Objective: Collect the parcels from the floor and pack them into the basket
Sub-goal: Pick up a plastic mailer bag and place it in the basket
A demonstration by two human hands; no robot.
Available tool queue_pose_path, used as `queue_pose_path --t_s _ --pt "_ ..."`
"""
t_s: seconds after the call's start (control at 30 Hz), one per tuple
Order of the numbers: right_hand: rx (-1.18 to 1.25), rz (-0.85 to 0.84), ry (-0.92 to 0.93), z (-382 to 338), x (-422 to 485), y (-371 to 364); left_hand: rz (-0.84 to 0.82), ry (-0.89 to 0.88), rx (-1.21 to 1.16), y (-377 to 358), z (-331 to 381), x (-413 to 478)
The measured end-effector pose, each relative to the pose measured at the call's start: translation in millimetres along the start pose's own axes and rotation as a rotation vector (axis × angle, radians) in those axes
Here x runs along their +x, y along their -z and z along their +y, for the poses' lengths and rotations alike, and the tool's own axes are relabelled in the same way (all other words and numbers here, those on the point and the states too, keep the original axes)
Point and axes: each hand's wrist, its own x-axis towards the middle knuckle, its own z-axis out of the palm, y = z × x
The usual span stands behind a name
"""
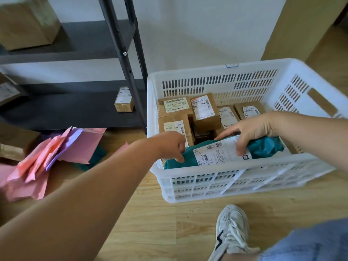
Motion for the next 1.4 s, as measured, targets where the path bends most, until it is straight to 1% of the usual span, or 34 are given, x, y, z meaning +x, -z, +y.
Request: queue_pose_path --t_s 0.17,0.27,0.37,0.6,0.77,0.9,1.07,1.27,1.4 --pt "-0.006 -0.033 -0.013 0.2 8.8 -2.5 -0.053 0.005 0.053 -2.5 -1.3 3.6" --pt "-0.043 -0.018 -0.009 -2.8 14.5 -9.0 -0.083 0.007 0.129 -5.5 -2.0 8.0" --pt "-0.179 0.017 -0.019 -6.0 22.0 -20.6 -0.115 0.008 0.241 -11.0 -0.8 14.0" --pt "-0.550 0.081 -0.083 2.9 50.2 -30.7 -0.153 0.012 0.363 -27.2 -3.0 30.6" --pt "-0.521 0.007 -0.077 -1.7 55.3 -29.8 -0.179 0.024 0.403 -42.5 -11.7 45.4" --pt "-0.605 0.024 -0.126 0.9 59.4 -20.5 -0.215 0.021 0.420 -51.7 -16.5 59.3" --pt "-0.540 -0.009 -0.120 5.1 80.2 -21.4 -0.269 0.050 0.476 -55.8 -18.4 69.0" --pt "-0.593 -0.035 -0.117 12.8 101.3 -29.7 -0.347 0.071 0.521 -60.5 -18.5 74.6" --pt "-0.661 -0.005 -0.088 16.6 110.8 -35.4 -0.392 0.071 0.503 -57.5 -21.1 72.2"
